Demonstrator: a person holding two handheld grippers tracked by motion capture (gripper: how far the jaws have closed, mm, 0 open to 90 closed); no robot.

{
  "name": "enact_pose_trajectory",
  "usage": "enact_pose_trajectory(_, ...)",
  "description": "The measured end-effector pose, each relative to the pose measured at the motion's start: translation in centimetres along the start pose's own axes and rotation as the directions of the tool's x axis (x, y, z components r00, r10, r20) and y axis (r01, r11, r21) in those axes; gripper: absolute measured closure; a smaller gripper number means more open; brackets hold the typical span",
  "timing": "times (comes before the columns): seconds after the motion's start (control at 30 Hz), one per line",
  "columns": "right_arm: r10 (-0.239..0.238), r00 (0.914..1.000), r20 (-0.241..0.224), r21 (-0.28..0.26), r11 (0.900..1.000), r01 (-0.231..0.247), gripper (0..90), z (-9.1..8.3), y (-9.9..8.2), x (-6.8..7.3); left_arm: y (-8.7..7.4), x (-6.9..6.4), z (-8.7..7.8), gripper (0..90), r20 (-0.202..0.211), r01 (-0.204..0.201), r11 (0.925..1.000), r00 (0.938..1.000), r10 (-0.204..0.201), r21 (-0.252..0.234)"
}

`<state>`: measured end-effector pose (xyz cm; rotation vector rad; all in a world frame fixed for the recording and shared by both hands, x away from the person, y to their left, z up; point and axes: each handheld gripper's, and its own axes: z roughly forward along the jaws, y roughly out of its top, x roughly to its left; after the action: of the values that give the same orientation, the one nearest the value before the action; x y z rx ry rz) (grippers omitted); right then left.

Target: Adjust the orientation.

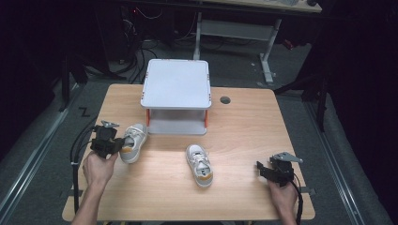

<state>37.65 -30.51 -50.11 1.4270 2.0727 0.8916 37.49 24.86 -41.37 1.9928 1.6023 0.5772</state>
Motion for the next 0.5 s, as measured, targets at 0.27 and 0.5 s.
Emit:
enact_pose_trajectory(0.27,0.000,1.0000,-0.001,0.001,1.0000,0.000,38.0,0.0,0.0,0.0,-0.2,-4.7,-0.7,85.2,0.026,-0.081,0.9967,0.9963,0.082,-0.004)
enact_pose_trajectory(0.5,-0.002,1.0000,-0.001,0.001,1.0000,0.002,37.7,0.0,0.0,0.0,-0.5,-8.9,-0.1,85.2,0.016,-0.149,0.9889,0.9887,0.149,0.002)
